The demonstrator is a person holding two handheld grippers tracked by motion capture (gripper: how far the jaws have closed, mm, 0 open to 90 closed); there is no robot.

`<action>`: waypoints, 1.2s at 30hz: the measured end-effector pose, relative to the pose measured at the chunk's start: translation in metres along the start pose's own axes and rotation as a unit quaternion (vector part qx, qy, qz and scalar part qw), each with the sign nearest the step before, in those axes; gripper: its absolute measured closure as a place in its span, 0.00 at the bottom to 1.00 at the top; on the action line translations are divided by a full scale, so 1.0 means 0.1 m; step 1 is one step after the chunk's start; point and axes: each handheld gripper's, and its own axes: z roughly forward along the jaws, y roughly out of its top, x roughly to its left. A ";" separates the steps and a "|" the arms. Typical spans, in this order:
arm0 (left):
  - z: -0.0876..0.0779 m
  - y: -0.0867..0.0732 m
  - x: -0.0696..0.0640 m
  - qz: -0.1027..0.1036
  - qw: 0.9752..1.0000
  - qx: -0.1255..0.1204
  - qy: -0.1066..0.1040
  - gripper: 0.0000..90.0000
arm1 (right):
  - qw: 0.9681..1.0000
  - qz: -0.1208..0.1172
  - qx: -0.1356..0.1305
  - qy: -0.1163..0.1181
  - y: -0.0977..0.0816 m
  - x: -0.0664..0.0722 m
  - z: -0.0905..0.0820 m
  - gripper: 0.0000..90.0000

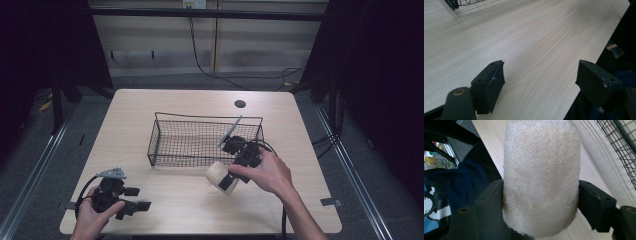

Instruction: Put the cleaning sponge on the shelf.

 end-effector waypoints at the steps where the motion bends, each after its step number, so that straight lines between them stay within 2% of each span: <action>1: 0.00 0.00 0.00 0.000 1.000 0.000 0.000 0.25 | 1.000 0.000 0.000 0.000 0.00 0.00 0.00 0.28; 7: -0.01 0.00 0.01 -0.001 1.000 -0.006 -0.003 0.20 | 1.000 -0.001 -0.008 -0.002 0.00 0.03 -0.10 0.28; 8: -0.02 0.00 0.01 0.000 1.000 -0.005 -0.005 0.19 | 1.000 -0.007 -0.011 -0.005 0.00 0.03 -0.12 0.28; 10: -0.02 0.00 0.00 0.001 1.000 -0.007 -0.006 0.19 | 1.000 -0.003 -0.012 -0.006 0.00 0.04 -0.14 0.28; 11: -0.02 0.00 0.01 0.004 1.000 -0.007 -0.008 0.19 | 1.000 0.002 -0.017 -0.003 0.00 0.04 -0.15 0.28; 15: -0.03 -0.01 0.00 0.016 1.000 -0.013 -0.016 0.19 | 1.000 -0.002 -0.015 -0.007 0.01 0.04 -0.20 0.28; 17: -0.03 -0.01 -0.01 0.016 1.000 -0.019 -0.016 0.19 | 1.000 0.000 -0.015 -0.007 0.02 0.05 -0.23 0.28; 20: -0.03 -0.01 -0.01 0.018 1.000 -0.018 -0.006 0.19 | 1.000 -0.001 -0.019 -0.008 0.04 0.06 -0.27 0.28; 25: -0.03 -0.02 -0.02 0.039 0.999 -0.014 -0.001 0.19 | 1.000 0.003 -0.018 -0.012 0.08 0.04 -0.33 0.28; 34: -0.04 -0.03 -0.02 0.048 0.999 -0.014 0.007 0.19 | 1.000 0.012 -0.024 -0.015 0.13 0.02 -0.42 0.28; 36: -0.04 -0.03 -0.03 0.051 0.998 -0.015 0.019 0.19 | 0.999 0.014 -0.024 -0.018 0.14 0.01 -0.45 0.28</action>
